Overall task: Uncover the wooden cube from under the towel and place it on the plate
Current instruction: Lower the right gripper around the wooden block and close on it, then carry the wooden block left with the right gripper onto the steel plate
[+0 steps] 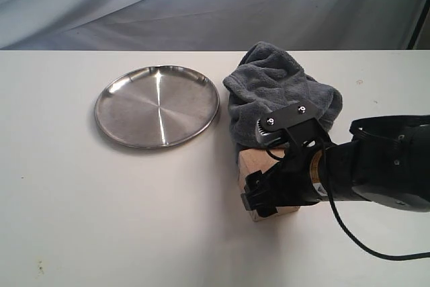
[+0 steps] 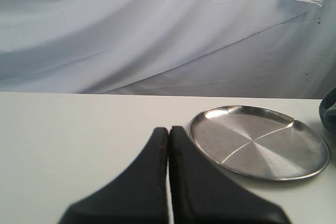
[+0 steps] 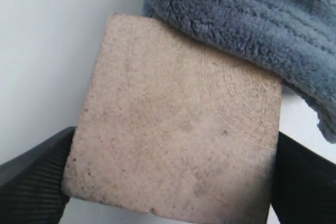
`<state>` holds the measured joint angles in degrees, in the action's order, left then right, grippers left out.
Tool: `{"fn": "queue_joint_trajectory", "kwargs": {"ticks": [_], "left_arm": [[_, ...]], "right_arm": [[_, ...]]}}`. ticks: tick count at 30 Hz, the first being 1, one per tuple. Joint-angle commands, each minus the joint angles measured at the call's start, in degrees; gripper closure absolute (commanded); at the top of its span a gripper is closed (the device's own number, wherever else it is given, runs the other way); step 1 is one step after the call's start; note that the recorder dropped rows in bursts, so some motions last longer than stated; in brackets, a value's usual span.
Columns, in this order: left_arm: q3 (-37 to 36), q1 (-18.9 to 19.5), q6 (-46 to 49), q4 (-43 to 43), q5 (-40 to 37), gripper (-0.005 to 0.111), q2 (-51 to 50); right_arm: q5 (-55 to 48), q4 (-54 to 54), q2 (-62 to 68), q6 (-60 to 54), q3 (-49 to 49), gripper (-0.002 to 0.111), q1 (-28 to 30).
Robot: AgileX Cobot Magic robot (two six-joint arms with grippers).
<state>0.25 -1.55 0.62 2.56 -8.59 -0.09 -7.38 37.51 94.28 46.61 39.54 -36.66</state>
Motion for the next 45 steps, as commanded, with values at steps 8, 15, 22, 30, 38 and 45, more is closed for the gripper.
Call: {"fn": "queue_joint_trajectory", "kwargs": {"ticks": [8,15,22,30,38,45], "left_arm": [[-0.25,-0.05,-0.13,-0.04,0.23,0.105,0.09],[-0.25,-0.05,-0.13,-0.04,0.23,0.105,0.09],[-0.25,-0.05,-0.13,-0.04,0.23,0.105,0.09],[-0.25,-0.05,-0.13,-0.04,0.23,0.105,0.09],[-0.25,-0.05,-0.13,-0.04,0.23,0.105,0.09],[-0.25,-0.05,-0.13,-0.04,0.23,0.105,0.09]], "right_arm": [[-2.38,-5.59,-4.82,0.25,-0.11,0.048,-0.98],[-3.7,-7.2,-13.08,0.14,-0.11,0.048,-4.75],[3.13,-7.33,-18.94,-1.77,-0.11,0.048,-6.85],[15.71,-13.25,-16.42,-15.9,1.61,0.048,-6.73],[14.63,-18.33,-5.29,-24.64,16.26,0.048,-6.73],[14.63,-19.15,8.22,-31.07,29.93,0.049,-6.62]]}}
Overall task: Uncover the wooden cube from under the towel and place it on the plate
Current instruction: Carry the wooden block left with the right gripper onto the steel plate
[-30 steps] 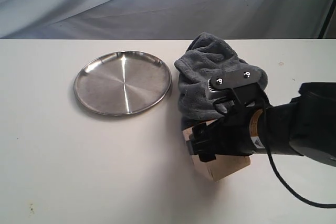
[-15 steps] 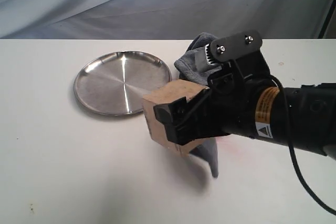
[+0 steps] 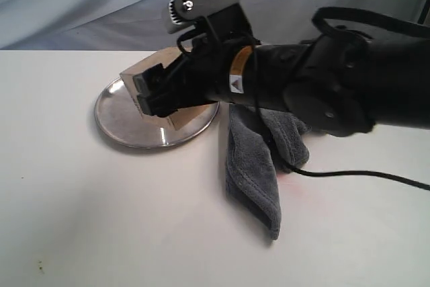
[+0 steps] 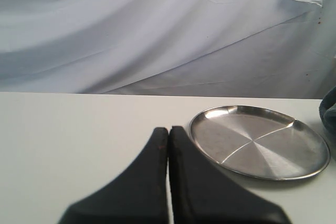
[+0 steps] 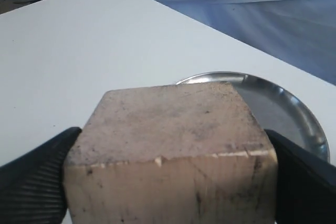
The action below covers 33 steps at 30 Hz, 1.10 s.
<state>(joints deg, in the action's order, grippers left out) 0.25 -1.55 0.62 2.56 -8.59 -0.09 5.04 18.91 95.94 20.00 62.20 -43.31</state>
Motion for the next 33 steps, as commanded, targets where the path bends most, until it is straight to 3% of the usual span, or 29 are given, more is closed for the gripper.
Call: {"fn": "queue_joint_trajectory", "kwargs": {"ticks": [1,6,12,20,33], "left_arm": [[-0.25,-0.05,-0.13,-0.04,0.23,0.105,0.09],[-0.25,-0.05,-0.13,-0.04,0.23,0.105,0.09],[-0.25,-0.05,-0.13,-0.04,0.23,0.105,0.09],[-0.25,-0.05,-0.13,-0.04,0.23,0.105,0.09],[-0.25,-0.05,0.04,-0.04,0.23,0.105,0.09]], "right_arm": [[2.21,-1.26,8.12,-5.55,8.84,0.049,0.03],[2.43,-10.18,16.87,-13.08,18.52,0.049,0.36],[4.69,-18.91,26.78,-14.61,27.9,0.049,0.81],[8.49,-23.19,36.54,-20.0,36.52,0.049,0.81],[11.39,-28.82,42.28,-21.23,38.53,0.049,2.15]]}}
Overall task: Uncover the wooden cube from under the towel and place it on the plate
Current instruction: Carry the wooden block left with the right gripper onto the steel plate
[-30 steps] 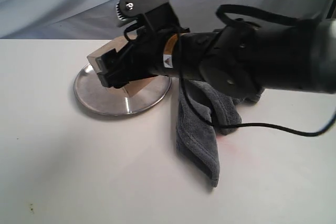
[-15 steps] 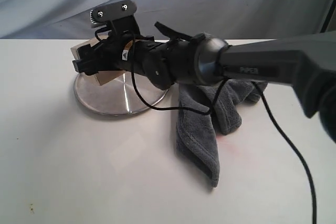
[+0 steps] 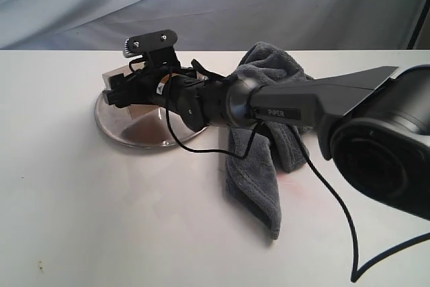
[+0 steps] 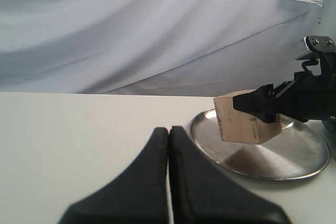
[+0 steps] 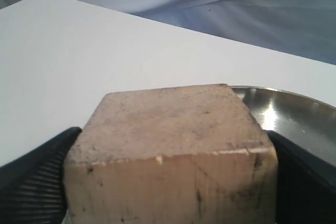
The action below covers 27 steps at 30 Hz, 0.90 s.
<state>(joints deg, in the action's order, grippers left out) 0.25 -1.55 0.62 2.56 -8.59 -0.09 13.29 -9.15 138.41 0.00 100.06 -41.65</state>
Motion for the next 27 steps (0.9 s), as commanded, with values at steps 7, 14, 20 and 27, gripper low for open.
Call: {"fn": "queue_joint_trajectory", "kwargs": {"ticks": [7,14,20,27], "left_arm": [[-0.25,-0.05,-0.15,-0.04,0.23,0.105,0.09],[-0.25,-0.05,-0.15,-0.04,0.23,0.105,0.09],[-0.25,-0.05,0.08,-0.04,0.23,0.105,0.09],[-0.25,-0.05,0.08,-0.04,0.23,0.105,0.09]], "right_arm": [[1.33,-0.29,1.7,-1.25,0.67,0.049,0.49],[-0.21,-0.29,2.43,-1.25,0.67,0.048,0.49],[-2.59,0.79,2.43,-1.25,0.67,0.032,0.49],[-4.58,1.05,2.43,-0.83,0.67,0.024,0.49]]}}
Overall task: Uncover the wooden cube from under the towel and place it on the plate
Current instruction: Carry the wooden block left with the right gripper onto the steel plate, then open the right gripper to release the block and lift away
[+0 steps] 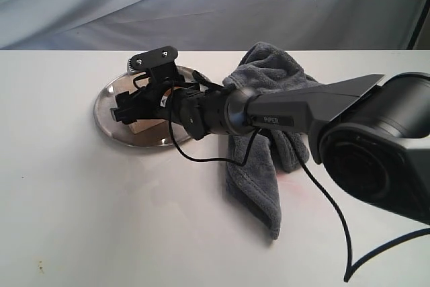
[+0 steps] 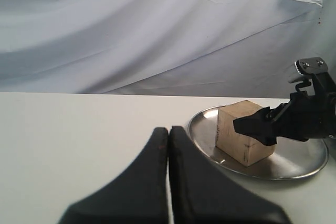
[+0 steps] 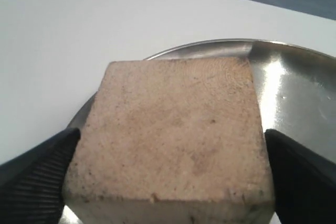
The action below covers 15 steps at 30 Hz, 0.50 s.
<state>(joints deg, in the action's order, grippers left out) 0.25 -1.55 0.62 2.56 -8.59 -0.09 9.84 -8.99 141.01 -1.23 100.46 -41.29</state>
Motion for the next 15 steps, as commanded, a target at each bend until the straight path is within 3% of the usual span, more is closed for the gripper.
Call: {"fn": "queue_joint_trajectory", "kwargs": {"ticks": [1,15], "left_arm": [[-0.25,-0.05,-0.1,-0.04,0.23,0.105,0.09],[-0.25,-0.05,-0.1,-0.04,0.23,0.105,0.09]], "right_arm": [[-1.32,0.88,-0.18,0.51,0.27,0.024,0.02],[-5.74,8.99,-7.05,4.65,0.27,0.022,-1.44]]}}
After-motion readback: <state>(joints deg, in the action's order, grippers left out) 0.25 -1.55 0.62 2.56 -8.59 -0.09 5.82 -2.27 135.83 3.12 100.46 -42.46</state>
